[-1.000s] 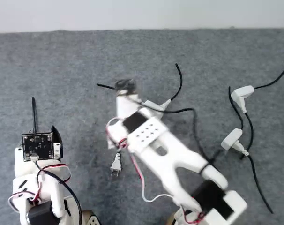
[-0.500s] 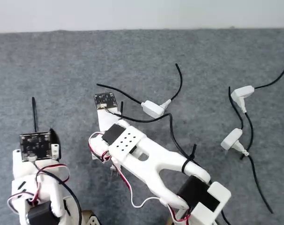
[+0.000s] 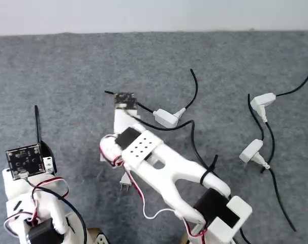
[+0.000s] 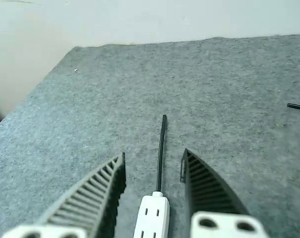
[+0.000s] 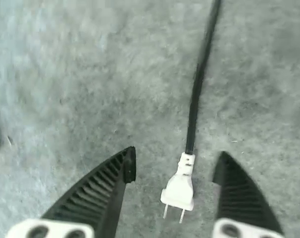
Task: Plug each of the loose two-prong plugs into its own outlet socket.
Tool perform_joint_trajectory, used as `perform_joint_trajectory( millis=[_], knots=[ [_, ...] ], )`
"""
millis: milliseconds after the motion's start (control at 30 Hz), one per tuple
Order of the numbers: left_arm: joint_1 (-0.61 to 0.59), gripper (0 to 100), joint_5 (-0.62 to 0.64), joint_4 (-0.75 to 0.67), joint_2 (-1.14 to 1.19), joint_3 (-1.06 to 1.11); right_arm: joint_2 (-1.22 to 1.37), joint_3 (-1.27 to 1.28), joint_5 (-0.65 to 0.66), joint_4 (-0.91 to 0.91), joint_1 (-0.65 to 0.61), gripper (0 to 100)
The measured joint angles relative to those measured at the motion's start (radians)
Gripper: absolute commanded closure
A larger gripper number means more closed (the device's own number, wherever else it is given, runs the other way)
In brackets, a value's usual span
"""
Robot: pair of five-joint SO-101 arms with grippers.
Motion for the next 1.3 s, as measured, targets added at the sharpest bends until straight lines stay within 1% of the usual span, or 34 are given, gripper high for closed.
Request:
perform_joint_trajectory(
  millis=[100, 267, 667, 833, 1300],
  knots=[
    [0.0, 81, 0.003, 0.0, 0.0, 0.0, 0.0, 0.0, -0.034, 0.0, 0.003, 65.9],
    [0.0, 81, 0.008, 0.0, 0.0, 0.0, 0.003, 0.0, -0.043, 0.0, 0.006, 71.2],
    [0.0, 81, 0.011, -0.043, 0.0, 0.018, 0.029, 0.0, -0.046, 0.0, 0.006, 70.5],
    [0.0, 81, 0.011, -0.043, 0.0, 0.018, 0.107, 0.0, -0.095, 0.0, 0.006, 70.5],
    [0.0, 81, 0.011, -0.043, 0.0, 0.018, 0.124, 0.0, -0.12, 0.0, -0.089, 70.6]
  ],
)
